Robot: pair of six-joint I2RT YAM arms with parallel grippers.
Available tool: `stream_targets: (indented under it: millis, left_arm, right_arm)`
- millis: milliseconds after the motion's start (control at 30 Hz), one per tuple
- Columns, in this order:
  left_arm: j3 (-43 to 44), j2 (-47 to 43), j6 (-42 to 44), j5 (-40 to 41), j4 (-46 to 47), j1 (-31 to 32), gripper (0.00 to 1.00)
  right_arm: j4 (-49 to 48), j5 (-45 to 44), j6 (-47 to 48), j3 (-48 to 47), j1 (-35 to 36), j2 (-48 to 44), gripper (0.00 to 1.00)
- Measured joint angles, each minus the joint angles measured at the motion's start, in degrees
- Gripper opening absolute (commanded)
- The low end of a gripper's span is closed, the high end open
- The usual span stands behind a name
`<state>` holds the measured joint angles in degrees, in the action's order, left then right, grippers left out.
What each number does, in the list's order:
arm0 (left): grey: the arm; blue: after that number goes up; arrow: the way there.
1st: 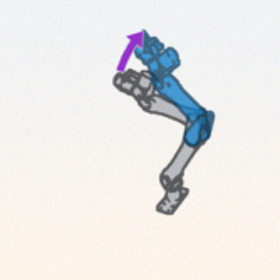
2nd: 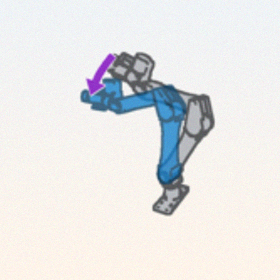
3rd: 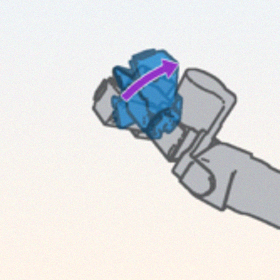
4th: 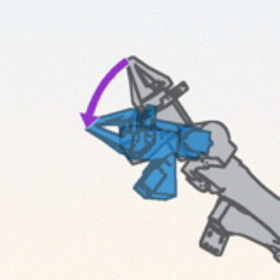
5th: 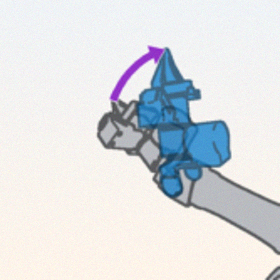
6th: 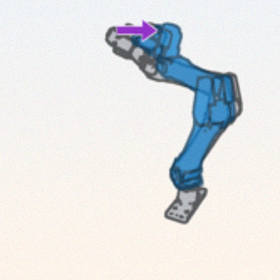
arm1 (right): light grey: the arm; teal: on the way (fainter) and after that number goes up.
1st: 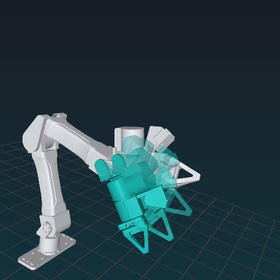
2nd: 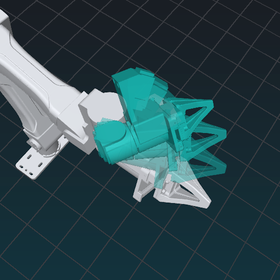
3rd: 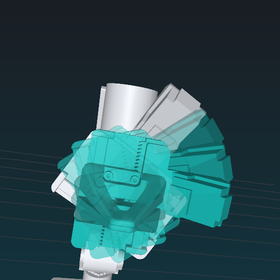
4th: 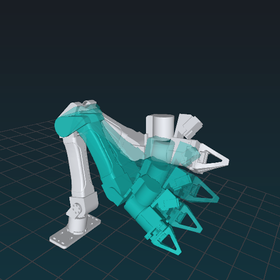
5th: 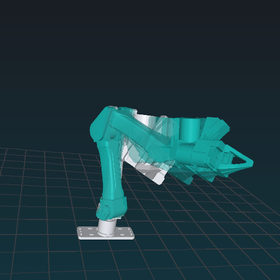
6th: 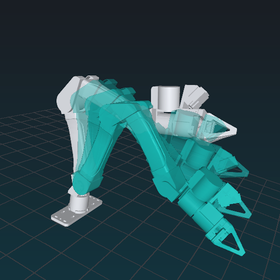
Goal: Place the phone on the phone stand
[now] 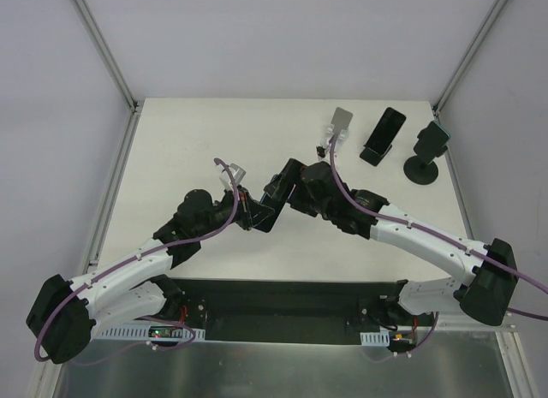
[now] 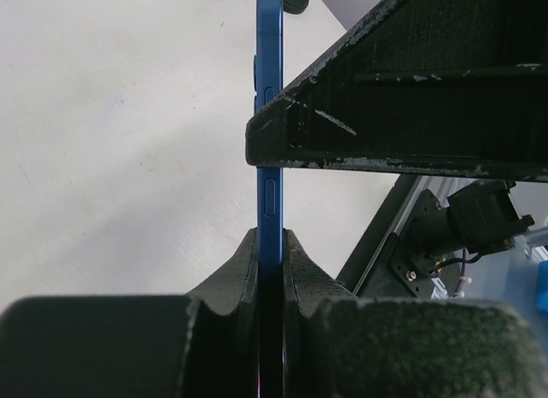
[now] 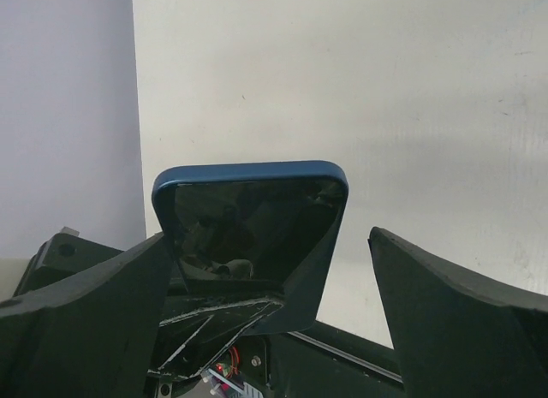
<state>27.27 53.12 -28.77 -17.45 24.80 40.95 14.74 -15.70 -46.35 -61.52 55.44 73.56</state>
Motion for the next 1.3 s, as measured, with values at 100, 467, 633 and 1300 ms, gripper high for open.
stream_targets:
  millis: [100, 467, 633, 1300]
  left_arm:
    - [0.0, 0.0, 0.3, 0.0, 0.0, 0.0, 0.00]
    - [0.0, 0.0, 1.2, 0.0, -0.1, 0.0, 0.00]
    - [0.0, -0.1, 1.4, 0.0, -0.3, 0.0, 0.00]
    - [2.8, -4.3, 1.9, 8.9, -8.9, 0.0, 0.79]
  right_arm:
    - [0.2, -0.4, -0.9, 0.0, 0.0, 0.0, 0.94]
    - [-1.5, -0.1, -5.3, 0.0, -0.2, 0.7, 0.78]
    - [-2.1, 0.0, -6.0, 0.0, -0.3, 1.2, 0.77]
    - [-2.5, -1.2, -0.7, 0.0, -3.9, 5.1, 0.01]
